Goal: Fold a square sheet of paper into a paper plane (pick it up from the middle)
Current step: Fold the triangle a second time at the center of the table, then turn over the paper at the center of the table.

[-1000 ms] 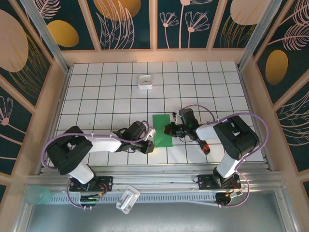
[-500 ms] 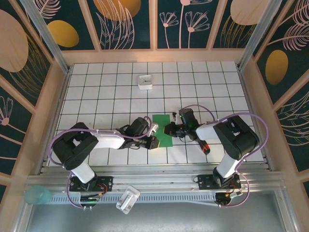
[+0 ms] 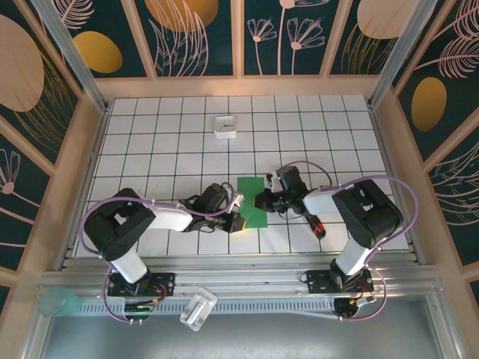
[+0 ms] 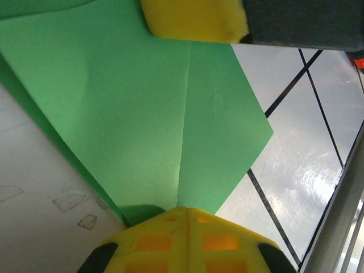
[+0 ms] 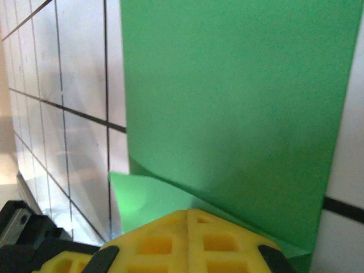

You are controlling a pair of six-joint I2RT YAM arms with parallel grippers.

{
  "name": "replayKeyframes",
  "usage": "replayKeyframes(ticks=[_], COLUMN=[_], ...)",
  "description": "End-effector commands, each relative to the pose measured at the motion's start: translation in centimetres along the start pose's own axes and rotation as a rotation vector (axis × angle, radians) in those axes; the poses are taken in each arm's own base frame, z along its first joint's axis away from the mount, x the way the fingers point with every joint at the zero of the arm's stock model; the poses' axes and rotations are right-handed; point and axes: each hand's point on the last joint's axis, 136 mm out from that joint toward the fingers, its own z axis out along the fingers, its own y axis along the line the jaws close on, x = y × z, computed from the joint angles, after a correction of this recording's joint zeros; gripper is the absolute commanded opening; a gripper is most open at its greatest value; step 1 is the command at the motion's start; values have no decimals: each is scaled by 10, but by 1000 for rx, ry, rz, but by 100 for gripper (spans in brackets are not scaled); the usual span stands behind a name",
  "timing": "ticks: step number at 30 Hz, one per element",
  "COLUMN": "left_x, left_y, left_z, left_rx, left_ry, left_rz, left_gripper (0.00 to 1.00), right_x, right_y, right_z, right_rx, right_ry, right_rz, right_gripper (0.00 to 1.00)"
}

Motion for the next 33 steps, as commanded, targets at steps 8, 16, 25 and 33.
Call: replayKeyframes(ticks=[8,16,25,33], left_x=[48,49,54,64], left_y=[38,40,43,52], left_z=[5,4,4,3], left_rx=[-112,-121,-138,-175], left_ry=[140,142,164,206], left_rz=[-63,-56,-63,-71], left_gripper=[0,0,0,0], right_x=[29,45,48,30], right_y=[25,25,9,-16], right_z=[-1,11,19,11], right_rx=[-49,-47,29,106], right_ry=[44,75,92,60], right_rz=[7,19,26,48], right_gripper=[5,4,2,1])
